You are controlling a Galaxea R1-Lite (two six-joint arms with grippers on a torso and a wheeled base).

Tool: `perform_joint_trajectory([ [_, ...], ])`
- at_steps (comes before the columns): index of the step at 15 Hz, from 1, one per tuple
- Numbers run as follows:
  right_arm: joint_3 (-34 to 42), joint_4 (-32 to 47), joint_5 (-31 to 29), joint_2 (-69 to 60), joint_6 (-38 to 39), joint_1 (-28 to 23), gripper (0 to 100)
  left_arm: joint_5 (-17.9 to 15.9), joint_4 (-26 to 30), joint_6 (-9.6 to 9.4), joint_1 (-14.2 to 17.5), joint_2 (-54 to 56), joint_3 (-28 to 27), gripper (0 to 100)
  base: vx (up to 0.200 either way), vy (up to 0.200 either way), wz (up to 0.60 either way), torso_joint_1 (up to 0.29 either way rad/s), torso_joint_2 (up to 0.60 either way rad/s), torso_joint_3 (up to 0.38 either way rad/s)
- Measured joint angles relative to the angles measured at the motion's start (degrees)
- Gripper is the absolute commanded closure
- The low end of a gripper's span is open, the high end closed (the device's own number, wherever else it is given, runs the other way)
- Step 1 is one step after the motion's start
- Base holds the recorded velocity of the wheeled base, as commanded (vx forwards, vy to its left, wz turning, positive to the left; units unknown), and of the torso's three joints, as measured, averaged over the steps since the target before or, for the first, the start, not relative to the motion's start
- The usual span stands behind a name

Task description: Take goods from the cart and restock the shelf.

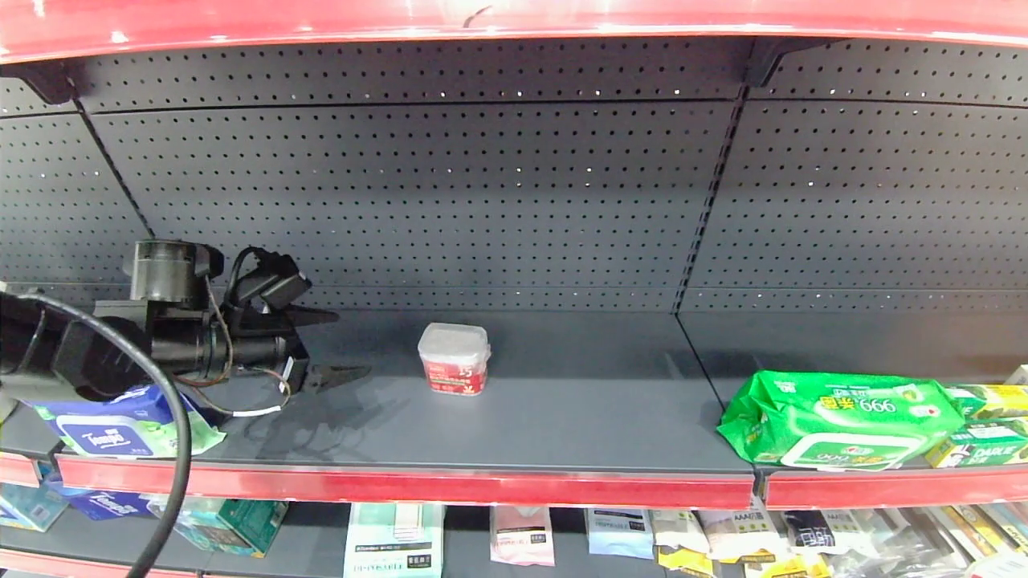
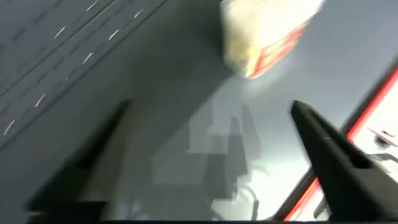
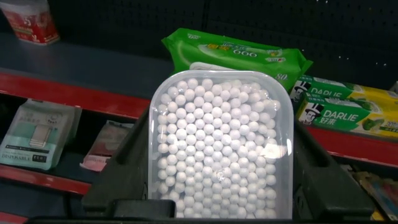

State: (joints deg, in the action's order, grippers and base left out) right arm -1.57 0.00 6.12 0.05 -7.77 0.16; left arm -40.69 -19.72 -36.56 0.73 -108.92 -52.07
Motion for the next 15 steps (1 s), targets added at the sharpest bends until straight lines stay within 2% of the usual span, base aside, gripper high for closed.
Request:
perform_joint_trajectory([
  [3,0.0,0.07,-0.1,0.02,-0.02,-0.02,100,-5.67,-0.15,-2.08,-1.28,-3.18,-2.1,0,0.0,0.0,0.0,0.0,0.0,0.0],
  [6,-0.07,0.11,-0.1,0.17,-0.13,-0.18,100,-6.66,-0.15,-2.74,-2.3,-6.51,-4.16,0,0.0,0.0,0.0,0.0,0.0,0.0],
  [7,-0.07,0.1,-0.07,0.2,-0.13,-0.23,100,-8.35,-0.15,-3.69,-2.84,-8.24,-5.73,0,0.0,0.0,0.0,0.0,0.0,0.0],
  [9,-0.07,0.18,-0.1,0.22,-0.13,-0.26,100,-14.08,-0.24,-5.21,-3.34,-11.61,-9.01,0,0.0,0.0,0.0,0.0,0.0,0.0],
  [11,-0.1,0.18,-0.07,0.22,-0.11,-0.27,100,-15.91,-0.15,-4.94,-3.43,-14.01,-11.17,0,0.0,0.0,0.0,0.0,0.0,0.0],
  [15,-0.11,0.16,-0.07,0.22,-0.13,-0.27,100,-17.99,-0.2,-5.42,-3.71,-16.93,-12.04,0,0.0,0.0,0.0,0.0,0.0,0.0],
])
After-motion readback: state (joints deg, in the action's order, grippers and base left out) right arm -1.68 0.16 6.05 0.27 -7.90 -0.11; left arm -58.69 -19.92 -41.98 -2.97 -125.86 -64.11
